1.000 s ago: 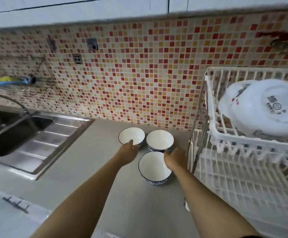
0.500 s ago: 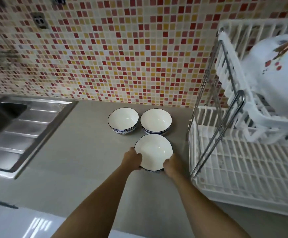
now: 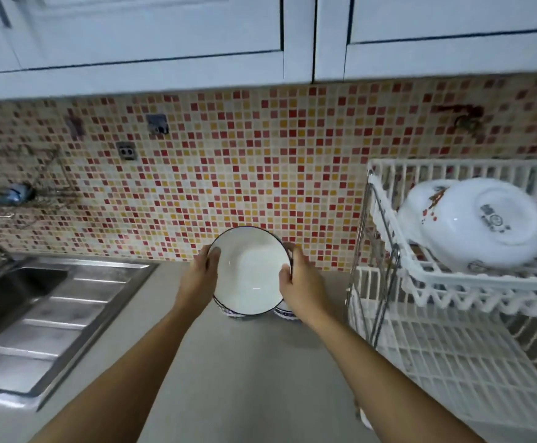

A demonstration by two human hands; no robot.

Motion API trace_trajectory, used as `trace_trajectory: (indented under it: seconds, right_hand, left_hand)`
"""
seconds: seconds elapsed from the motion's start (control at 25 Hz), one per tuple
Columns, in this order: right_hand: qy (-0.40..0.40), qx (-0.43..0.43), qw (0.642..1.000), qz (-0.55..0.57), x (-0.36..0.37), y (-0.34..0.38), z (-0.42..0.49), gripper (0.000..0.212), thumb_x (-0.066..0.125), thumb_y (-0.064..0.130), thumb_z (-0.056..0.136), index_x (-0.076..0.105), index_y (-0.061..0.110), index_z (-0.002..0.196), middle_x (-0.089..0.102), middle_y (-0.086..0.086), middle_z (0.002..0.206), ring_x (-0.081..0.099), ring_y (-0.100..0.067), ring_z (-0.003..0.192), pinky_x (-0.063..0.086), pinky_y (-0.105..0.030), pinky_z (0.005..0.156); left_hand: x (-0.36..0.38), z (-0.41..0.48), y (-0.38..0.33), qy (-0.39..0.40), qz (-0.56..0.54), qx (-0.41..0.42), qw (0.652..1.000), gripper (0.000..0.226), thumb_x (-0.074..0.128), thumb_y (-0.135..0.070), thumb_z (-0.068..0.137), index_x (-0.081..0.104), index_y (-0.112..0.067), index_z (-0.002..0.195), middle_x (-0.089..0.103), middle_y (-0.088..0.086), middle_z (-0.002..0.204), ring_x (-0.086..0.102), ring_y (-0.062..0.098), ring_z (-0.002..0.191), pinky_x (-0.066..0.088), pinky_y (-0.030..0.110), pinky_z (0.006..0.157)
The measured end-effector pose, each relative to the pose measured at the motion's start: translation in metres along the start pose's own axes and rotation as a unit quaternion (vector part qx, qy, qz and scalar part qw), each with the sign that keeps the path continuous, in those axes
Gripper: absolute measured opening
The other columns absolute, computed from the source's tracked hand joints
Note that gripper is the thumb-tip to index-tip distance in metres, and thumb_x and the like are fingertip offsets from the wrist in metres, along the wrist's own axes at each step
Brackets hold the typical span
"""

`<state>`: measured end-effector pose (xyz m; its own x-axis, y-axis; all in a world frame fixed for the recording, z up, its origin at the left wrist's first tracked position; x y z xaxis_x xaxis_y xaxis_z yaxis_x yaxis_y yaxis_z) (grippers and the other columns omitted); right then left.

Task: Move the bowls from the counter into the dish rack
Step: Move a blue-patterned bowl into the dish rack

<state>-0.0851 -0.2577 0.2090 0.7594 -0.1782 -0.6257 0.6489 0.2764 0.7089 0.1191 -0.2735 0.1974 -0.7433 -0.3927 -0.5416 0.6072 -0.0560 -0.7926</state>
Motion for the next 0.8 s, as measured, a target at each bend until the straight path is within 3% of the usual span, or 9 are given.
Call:
trace_trajectory:
  seconds: [0.12, 0.2, 0.32, 0.4, 0.52, 0.6, 0.68, 0.8]
  right_hand:
    - [-0.045, -0.072, 0.996, 0.011, -0.053, 0.061, 0.003, 0.048, 0.043, 0.019, 0.096, 0.031, 0.024, 0.142, 0.066, -0.007, 0.109, 0.061, -0.022, 0.087, 0.046, -0.028, 0.073]
    - [-0.064, -0.102, 0.993, 0.001, -0.091, 0.091, 0.003, 0.051, 0.043, 0.014, 0.095, 0.030, 0.028, 0.143, 0.066, -0.007, 0.089, 0.054, -0.016, 0.065, 0.042, -0.023, 0.058]
    - [-0.123, -0.155, 0.979, -0.054, -0.157, 0.119, -0.003, 0.055, 0.044, 0.008, 0.094, 0.030, 0.027, 0.145, 0.063, -0.004, 0.077, 0.047, -0.014, 0.057, 0.039, -0.023, 0.054]
    - [-0.166, -0.183, 0.967, -0.065, -0.199, 0.118, -0.012, 0.057, 0.044, 0.007, 0.093, 0.030, 0.025, 0.145, 0.061, -0.004, 0.077, 0.046, -0.013, 0.057, 0.040, -0.023, 0.056]
    - [-0.223, -0.244, 0.940, -0.079, -0.270, 0.099, -0.027, 0.058, 0.045, 0.006, 0.089, 0.034, 0.022, 0.144, 0.061, -0.002, 0.077, 0.044, -0.006, 0.050, 0.032, -0.014, 0.049]
    - [-0.260, -0.288, 0.914, -0.123, -0.319, 0.082, -0.037, 0.060, 0.046, 0.007, 0.084, 0.036, 0.018, 0.143, 0.069, -0.008, 0.091, 0.056, -0.017, 0.057, 0.041, -0.018, 0.054]
    - [-0.296, -0.332, 0.880, -0.168, -0.362, 0.066, -0.044, 0.058, 0.047, 0.009, 0.084, 0.037, 0.013, 0.140, 0.068, -0.014, 0.111, 0.067, -0.028, 0.074, 0.055, -0.030, 0.067]
    - [-0.309, -0.370, 0.837, -0.256, -0.418, 0.025, -0.048, 0.062, 0.057, 0.001, 0.077, 0.037, 0.002, 0.136, 0.063, -0.022, 0.119, 0.070, -0.035, 0.085, 0.049, -0.028, 0.081]
  left_hand:
    - [-0.046, -0.007, -0.055, -0.093, -0.120, 0.068, 0.986, 0.035, 0.032, -0.039, 0.099, 0.055, -0.021, 0.119, 0.058, 0.004, 0.082, 0.052, 0.014, 0.069, 0.042, 0.028, 0.061]
    - [-0.061, -0.014, -0.095, -0.112, -0.190, 0.095, 0.971, 0.036, 0.032, -0.038, 0.100, 0.053, -0.019, 0.123, 0.060, 0.004, 0.091, 0.053, 0.005, 0.073, 0.046, 0.022, 0.061]
    - [-0.067, -0.022, -0.157, -0.083, -0.256, 0.163, 0.949, 0.034, 0.031, -0.038, 0.100, 0.049, -0.025, 0.125, 0.059, -0.001, 0.099, 0.058, 0.010, 0.083, 0.055, 0.026, 0.064]
    - [-0.065, -0.031, -0.207, -0.060, -0.243, 0.248, 0.936, 0.027, 0.029, -0.044, 0.097, 0.048, -0.037, 0.116, 0.058, -0.010, 0.093, 0.058, 0.009, 0.085, 0.054, 0.031, 0.065]
    - [-0.048, -0.051, -0.280, -0.036, -0.153, 0.363, 0.918, 0.045, 0.024, -0.055, 0.085, 0.044, -0.033, 0.118, 0.055, -0.018, 0.087, 0.058, 0.001, 0.076, 0.050, 0.026, 0.059]
    - [-0.017, -0.063, -0.319, 0.051, -0.171, 0.392, 0.902, 0.043, 0.032, -0.061, 0.079, 0.040, -0.044, 0.118, 0.056, -0.021, 0.099, 0.063, 0.005, 0.088, 0.059, 0.026, 0.067]
    - [0.023, -0.071, -0.351, 0.184, -0.213, 0.378, 0.882, 0.047, 0.051, -0.060, 0.071, 0.038, -0.054, 0.116, 0.056, -0.020, 0.116, 0.063, 0.007, 0.103, 0.058, 0.025, 0.079]
    - [0.091, -0.085, -0.398, 0.320, -0.286, 0.311, 0.848, 0.061, 0.057, -0.029, 0.068, 0.038, -0.043, 0.124, 0.052, -0.003, 0.133, 0.058, 0.018, 0.114, 0.053, 0.033, 0.094]
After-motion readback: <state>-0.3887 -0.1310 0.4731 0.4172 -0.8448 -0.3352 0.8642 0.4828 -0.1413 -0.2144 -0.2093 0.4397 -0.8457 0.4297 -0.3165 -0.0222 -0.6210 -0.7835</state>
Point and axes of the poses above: each hand's wrist, its own z-axis towards the middle knuckle, its own x-axis out of the palm, y = z × x, the point moved 9 cm from there along z, towards the middle knuckle
